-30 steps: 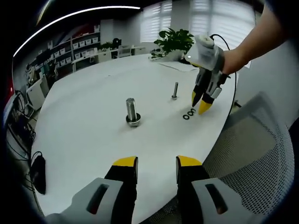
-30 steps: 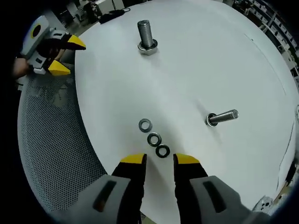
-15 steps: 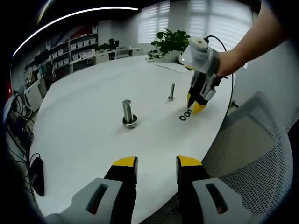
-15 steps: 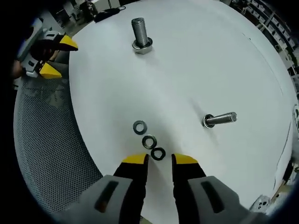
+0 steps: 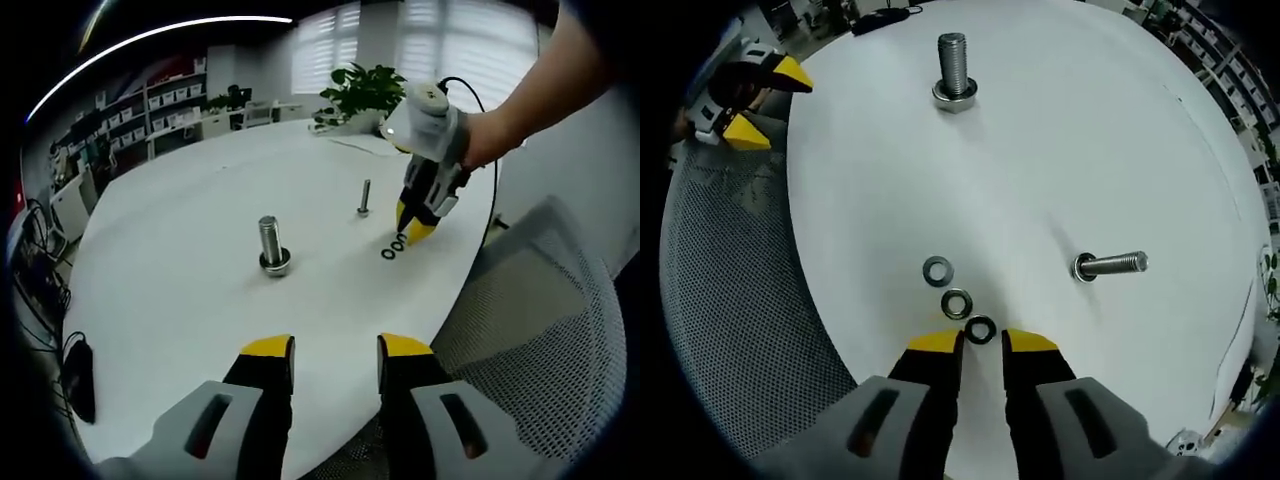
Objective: Place the washer onto the threaded stud by aligning its center hole with the stud, sliding it down to the base, and recovering from edge contact or off-axis alignment until the washer reaches the visible bottom stop.
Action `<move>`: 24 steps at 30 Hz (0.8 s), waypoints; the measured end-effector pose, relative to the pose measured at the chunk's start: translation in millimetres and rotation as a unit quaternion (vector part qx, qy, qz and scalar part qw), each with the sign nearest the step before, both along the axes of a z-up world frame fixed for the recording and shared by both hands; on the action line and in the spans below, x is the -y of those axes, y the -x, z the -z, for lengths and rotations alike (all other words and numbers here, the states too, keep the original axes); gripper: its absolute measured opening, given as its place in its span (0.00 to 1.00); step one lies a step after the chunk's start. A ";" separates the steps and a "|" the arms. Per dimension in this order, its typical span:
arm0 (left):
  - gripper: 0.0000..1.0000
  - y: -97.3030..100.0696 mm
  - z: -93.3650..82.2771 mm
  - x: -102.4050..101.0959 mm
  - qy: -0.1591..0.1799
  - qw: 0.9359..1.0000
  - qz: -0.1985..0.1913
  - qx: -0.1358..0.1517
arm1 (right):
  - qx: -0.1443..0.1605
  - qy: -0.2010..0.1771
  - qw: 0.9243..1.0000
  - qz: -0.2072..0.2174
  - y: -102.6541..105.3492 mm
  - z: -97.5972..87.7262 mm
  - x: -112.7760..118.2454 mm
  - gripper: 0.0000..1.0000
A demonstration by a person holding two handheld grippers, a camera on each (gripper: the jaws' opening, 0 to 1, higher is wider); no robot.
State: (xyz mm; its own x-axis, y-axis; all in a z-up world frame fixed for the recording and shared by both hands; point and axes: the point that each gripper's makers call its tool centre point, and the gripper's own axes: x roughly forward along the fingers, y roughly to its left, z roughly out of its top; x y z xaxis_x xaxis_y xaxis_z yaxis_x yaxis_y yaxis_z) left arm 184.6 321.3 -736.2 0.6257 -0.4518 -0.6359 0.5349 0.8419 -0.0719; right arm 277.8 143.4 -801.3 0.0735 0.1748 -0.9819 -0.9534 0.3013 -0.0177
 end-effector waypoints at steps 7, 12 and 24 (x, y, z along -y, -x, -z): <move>0.31 -1.6 -1.0 -2.7 -0.003 1.000 -0.006 0.005 | 0.000 -0.008 1.000 -0.012 -0.4 -0.1 -0.9 0.18; 0.31 -2.0 1.4 -4.7 -0.009 1.000 -0.009 0.002 | -0.003 -0.003 1.000 -0.025 -0.4 -0.5 -1.8 0.18; 0.31 -2.5 1.1 -4.1 -0.015 1.000 -0.008 0.005 | -0.002 0.032 0.999 -0.037 -1.3 1.1 -2.8 0.15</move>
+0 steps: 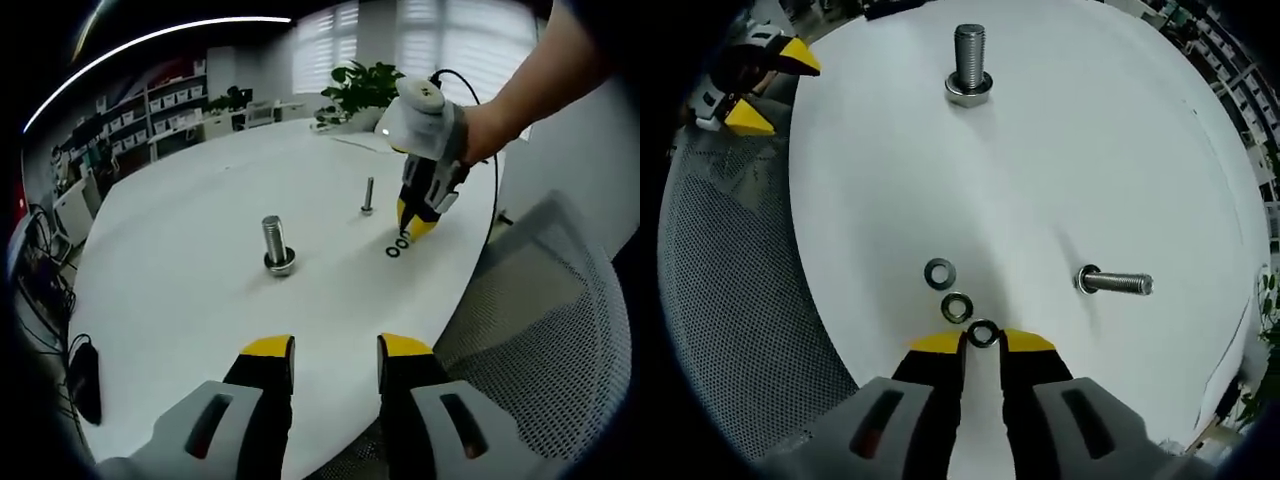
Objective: Place the washer onto the threaded stud by aligning its center hole with the stud, sliding it down to the base, and recovering from edge contact or off-axis alignment until the washer reaches the visible bottom stop.
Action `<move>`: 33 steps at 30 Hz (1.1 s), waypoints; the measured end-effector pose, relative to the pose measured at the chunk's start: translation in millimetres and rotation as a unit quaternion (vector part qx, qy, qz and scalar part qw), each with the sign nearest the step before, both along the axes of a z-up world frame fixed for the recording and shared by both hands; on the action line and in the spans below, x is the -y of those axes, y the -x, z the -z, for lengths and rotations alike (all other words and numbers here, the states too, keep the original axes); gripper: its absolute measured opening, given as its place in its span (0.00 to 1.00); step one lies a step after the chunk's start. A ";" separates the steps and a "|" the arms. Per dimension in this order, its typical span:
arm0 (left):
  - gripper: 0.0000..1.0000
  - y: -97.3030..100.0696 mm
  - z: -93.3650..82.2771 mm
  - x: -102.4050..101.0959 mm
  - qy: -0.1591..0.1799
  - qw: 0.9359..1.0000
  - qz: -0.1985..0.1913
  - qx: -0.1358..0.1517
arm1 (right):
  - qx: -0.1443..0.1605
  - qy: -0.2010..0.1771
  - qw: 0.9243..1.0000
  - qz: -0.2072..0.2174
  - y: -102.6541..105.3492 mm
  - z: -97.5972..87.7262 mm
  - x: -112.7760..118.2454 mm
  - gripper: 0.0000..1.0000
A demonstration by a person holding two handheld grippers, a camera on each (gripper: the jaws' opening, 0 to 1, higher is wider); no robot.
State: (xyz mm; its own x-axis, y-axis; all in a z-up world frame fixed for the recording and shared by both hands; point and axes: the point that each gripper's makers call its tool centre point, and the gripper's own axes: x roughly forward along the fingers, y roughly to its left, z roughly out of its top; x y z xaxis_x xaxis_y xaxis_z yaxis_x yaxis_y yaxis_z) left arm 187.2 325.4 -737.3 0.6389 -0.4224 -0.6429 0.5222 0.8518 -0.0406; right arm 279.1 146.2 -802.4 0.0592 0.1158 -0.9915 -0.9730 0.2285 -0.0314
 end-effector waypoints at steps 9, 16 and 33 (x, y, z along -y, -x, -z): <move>0.31 -0.6 -0.4 -2.2 -0.009 1.000 -0.002 0.005 | 0.015 0.001 1.000 0.007 0.2 0.5 0.9 0.14; 0.31 -0.4 0.4 -2.7 -0.011 1.000 -0.003 0.003 | 0.015 -0.020 0.999 0.021 0.2 -0.3 0.6 0.14; 0.31 -1.5 -0.8 -4.2 -0.010 1.000 -0.007 0.005 | 0.019 -0.018 0.999 0.027 -6.5 -3.3 6.4 0.14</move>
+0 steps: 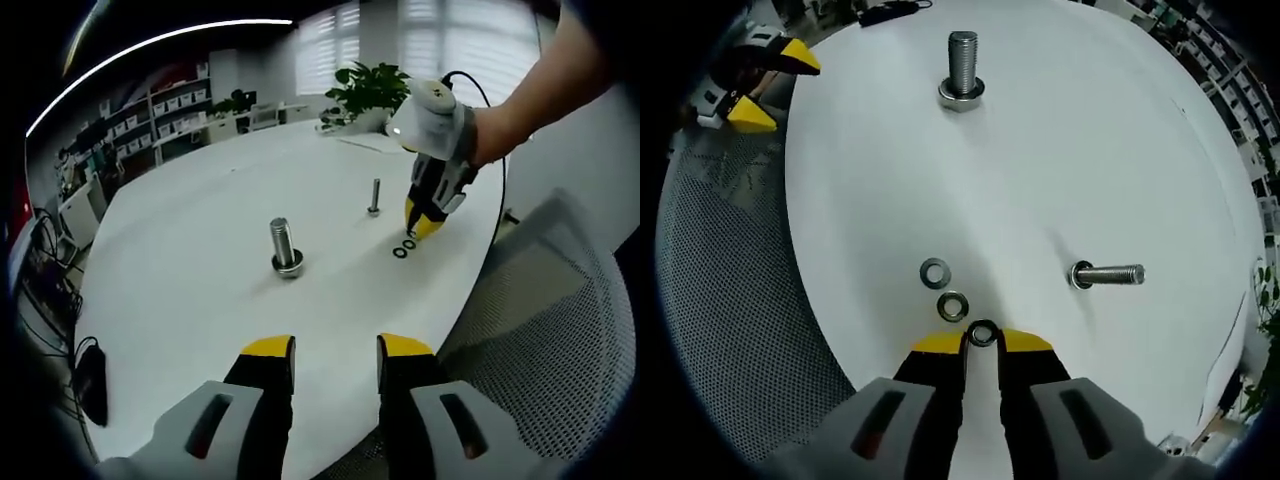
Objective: Place the washer onto the threaded stud by aligning its center hole with the stud, sliding it down to the base, and recovering from edge contact or off-axis alignment until the washer reaches the visible bottom stop.
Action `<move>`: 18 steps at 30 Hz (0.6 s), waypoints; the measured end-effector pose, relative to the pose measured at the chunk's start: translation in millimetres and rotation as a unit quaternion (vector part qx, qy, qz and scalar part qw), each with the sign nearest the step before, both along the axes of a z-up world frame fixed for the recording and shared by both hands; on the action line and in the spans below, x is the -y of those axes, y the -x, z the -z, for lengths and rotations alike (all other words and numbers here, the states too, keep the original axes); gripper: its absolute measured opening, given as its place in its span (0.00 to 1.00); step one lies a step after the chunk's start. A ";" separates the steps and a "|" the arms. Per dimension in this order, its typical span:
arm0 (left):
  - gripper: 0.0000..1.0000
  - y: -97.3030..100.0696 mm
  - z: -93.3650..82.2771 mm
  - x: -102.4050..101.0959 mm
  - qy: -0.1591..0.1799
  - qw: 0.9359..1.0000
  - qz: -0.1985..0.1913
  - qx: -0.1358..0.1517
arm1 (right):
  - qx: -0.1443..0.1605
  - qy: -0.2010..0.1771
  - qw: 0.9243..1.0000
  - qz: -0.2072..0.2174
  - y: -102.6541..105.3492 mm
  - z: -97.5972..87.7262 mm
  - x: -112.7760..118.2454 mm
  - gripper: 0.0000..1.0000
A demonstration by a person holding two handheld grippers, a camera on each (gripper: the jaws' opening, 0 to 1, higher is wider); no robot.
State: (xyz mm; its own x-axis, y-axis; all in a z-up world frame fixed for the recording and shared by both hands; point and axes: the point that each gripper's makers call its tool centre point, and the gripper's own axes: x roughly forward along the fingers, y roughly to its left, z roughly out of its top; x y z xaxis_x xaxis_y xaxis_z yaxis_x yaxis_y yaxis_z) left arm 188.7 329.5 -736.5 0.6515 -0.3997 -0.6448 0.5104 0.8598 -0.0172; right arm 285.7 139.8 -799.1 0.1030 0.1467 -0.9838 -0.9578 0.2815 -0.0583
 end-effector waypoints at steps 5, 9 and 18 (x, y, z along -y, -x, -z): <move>0.31 -0.8 0.2 -0.6 0.001 1.000 -0.003 0.000 | 0.005 -0.010 1.000 0.018 -7.8 -8.2 4.6 0.14; 0.31 -0.6 0.1 -0.5 0.003 1.000 -0.003 -0.001 | 0.007 -0.024 0.999 0.039 -16.1 -16.7 7.0 0.14; 0.31 -1.2 -1.5 1.7 0.007 1.000 0.000 0.002 | 0.023 -0.039 0.998 0.048 -32.5 -36.5 7.8 0.14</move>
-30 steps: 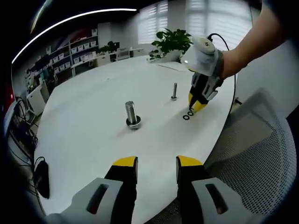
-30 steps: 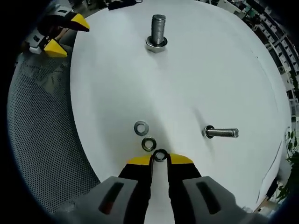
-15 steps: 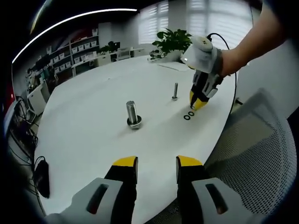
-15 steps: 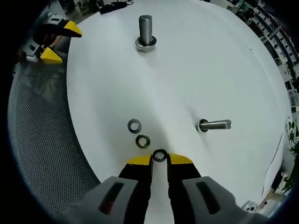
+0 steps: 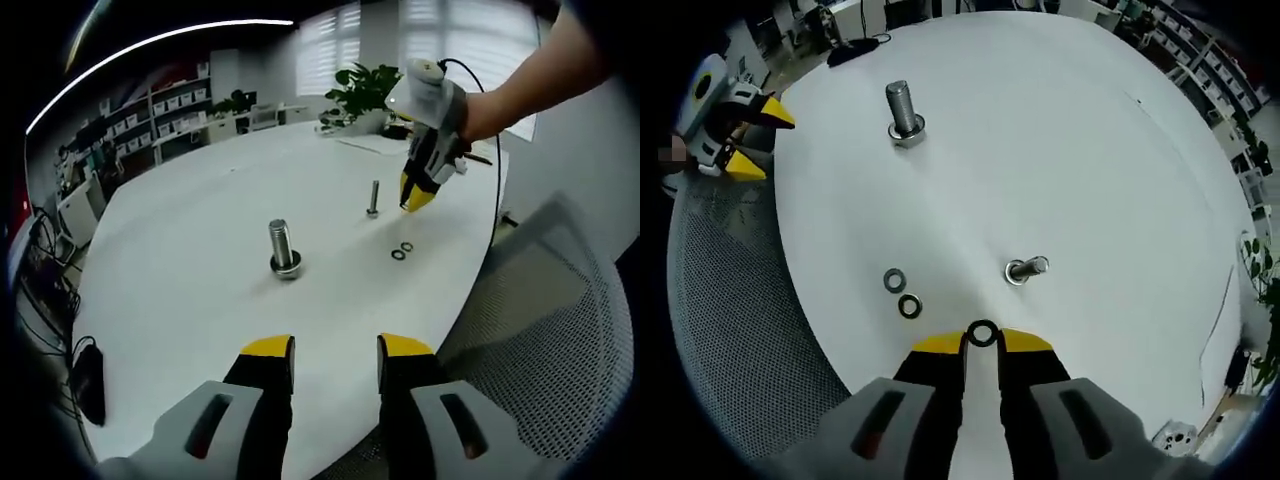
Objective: Place the washer onto the threaded stud by aligning its center hole with the stud, sliding it down to the base, and recovering from edge contact or off-axis alignment until the washer reaches the visible bottom stop.
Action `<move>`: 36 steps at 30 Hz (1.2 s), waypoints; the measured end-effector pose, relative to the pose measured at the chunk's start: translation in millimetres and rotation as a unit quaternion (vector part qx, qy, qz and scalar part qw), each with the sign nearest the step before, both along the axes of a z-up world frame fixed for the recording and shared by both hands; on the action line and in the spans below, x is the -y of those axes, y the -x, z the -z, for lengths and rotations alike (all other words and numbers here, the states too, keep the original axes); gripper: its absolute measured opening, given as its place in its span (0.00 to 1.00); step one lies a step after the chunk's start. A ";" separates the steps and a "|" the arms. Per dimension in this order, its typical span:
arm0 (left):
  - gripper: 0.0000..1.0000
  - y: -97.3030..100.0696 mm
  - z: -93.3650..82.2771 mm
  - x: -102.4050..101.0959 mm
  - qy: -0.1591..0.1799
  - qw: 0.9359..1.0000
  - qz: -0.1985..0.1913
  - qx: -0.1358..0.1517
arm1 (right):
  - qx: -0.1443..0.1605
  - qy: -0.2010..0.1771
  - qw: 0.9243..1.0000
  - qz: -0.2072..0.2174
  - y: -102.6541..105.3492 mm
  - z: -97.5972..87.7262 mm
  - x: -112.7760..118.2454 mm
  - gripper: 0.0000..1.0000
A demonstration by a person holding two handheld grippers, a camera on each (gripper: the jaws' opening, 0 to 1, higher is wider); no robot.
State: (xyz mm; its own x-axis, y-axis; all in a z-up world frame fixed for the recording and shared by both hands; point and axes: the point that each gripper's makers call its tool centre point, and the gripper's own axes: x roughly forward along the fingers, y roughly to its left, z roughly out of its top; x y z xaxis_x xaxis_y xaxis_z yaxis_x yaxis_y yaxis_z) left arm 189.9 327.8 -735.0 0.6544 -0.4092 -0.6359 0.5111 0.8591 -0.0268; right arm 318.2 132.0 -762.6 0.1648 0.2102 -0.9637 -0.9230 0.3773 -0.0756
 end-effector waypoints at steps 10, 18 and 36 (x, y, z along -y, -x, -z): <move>0.31 0.4 0.0 -0.1 0.003 1.000 0.000 -0.001 | 0.022 -0.015 1.000 -0.001 -20.4 -23.1 -11.5 0.14; 0.31 0.7 -1.0 1.1 0.005 1.000 0.002 0.001 | 0.032 -0.018 0.999 -0.006 -32.1 -32.1 -19.5 0.14; 0.31 0.7 -1.4 0.1 0.003 1.000 0.002 0.002 | 0.026 -0.005 0.999 -0.019 -37.4 -23.8 -26.0 0.14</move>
State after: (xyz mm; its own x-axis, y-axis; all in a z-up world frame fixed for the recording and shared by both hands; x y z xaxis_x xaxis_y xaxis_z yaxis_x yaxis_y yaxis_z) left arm 189.2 327.7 -733.6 0.6546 -0.4166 -0.6308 0.5152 0.8565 -0.0310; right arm 355.5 158.0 -738.8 0.2056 0.2257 -0.9523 -0.9315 0.3436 -0.1196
